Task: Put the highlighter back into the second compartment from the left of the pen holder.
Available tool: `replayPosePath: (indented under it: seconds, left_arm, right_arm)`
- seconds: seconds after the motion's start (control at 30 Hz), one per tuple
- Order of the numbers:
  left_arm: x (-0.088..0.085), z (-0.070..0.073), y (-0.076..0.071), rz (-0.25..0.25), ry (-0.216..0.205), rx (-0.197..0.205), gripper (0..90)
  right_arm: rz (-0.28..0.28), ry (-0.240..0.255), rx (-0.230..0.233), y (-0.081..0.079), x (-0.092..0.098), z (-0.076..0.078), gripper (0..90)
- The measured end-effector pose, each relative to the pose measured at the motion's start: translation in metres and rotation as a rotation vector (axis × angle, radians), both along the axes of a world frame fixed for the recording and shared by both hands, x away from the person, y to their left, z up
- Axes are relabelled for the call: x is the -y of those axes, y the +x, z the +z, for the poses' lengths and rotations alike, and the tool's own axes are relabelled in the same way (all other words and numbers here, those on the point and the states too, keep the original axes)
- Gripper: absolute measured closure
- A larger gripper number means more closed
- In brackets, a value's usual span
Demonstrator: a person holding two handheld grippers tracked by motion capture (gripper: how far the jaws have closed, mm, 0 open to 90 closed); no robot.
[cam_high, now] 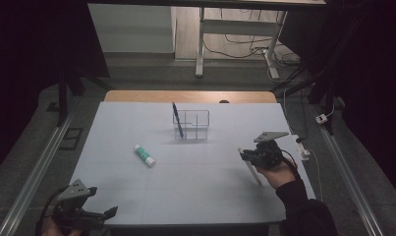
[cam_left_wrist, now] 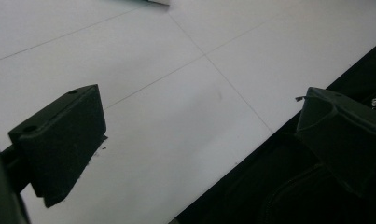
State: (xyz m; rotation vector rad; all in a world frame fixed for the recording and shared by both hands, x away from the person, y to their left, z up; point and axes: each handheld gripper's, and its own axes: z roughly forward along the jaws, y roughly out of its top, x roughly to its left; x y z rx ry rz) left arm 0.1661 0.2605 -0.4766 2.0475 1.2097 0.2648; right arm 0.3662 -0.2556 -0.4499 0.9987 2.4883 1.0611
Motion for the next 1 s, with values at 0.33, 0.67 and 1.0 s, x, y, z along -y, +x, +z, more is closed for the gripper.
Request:
replayPosePath:
  seconds: [0.33, 0.67, 1.0]
  left_arm:
    - [0.0, 0.0, 0.0, 0.003, 0.0, -0.001, 1.3]
    - [-0.001, 0.0, 0.001, 0.003, -0.002, -0.005, 1.3]
    - [-0.001, 0.0, 0.001, 0.003, -0.007, -0.007, 1.3]
  right_arm:
    - [-0.008, 0.043, 0.018, 0.001, -0.003, 0.006, 78.7]
    - [0.0, 0.124, 0.079, 0.006, -0.015, 0.024, 78.6]
    - [0.014, 0.203, 0.138, 0.019, -0.033, 0.043, 78.5]
